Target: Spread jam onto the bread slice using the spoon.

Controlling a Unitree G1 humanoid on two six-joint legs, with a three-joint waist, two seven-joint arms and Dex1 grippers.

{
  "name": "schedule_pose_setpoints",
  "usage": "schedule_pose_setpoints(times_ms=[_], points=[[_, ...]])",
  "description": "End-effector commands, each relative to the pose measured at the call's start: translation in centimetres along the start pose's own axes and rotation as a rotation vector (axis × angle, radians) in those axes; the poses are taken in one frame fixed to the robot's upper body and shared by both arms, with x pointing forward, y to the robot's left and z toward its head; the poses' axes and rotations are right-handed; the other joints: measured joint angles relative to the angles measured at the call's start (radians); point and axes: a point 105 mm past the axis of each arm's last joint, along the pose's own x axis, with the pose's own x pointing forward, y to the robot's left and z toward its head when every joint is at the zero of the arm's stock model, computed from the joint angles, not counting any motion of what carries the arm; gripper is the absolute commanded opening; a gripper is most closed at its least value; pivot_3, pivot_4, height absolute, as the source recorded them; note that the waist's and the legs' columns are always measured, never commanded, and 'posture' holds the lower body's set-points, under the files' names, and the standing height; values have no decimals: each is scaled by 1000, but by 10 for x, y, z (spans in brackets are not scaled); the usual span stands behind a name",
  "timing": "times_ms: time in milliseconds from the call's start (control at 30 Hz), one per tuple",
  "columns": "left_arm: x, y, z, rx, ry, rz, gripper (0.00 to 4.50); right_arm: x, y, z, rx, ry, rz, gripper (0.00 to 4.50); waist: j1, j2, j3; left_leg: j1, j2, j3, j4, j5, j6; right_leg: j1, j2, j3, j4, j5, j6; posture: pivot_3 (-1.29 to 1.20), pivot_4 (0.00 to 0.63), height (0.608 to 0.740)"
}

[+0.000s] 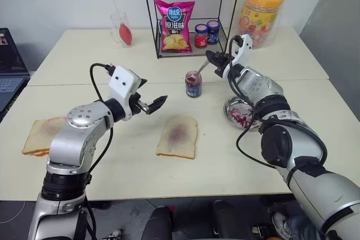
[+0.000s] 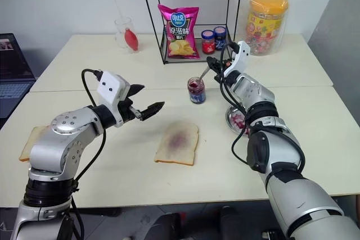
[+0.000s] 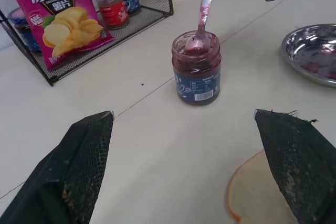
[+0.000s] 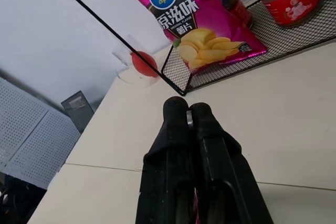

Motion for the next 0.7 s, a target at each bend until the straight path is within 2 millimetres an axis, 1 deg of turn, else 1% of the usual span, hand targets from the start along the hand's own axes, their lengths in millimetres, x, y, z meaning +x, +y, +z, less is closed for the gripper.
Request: schedule_pose_setpoints(times_ms=[33,133,433,700], points=[[-3,-14,21,28,-77,-87,4500,1,14,26,-10,-75,40,12,0,0,0,0,0,0,0,0,0,0,0,0,0,0,0,0,150,740],[-4,-17,21,28,-74,-100,4500,1,14,27,3,-81,40,12,0,0,0,0,0,0,0,0,0,0,0,0,0,0,0,0,150,740],[-5,-10,22,13,-81,-68,4500,0,12,29,41,-85,34,12,0,0,0,0,0,0,0,0,0,0,0,0,0,0,0,0,150,740],[-6,-8,24,1,-83,-67,4500,0,15,34,30,-108,50,12,0,0,0,0,0,0,0,0,0,0,0,0,0,0,0,0,150,740]])
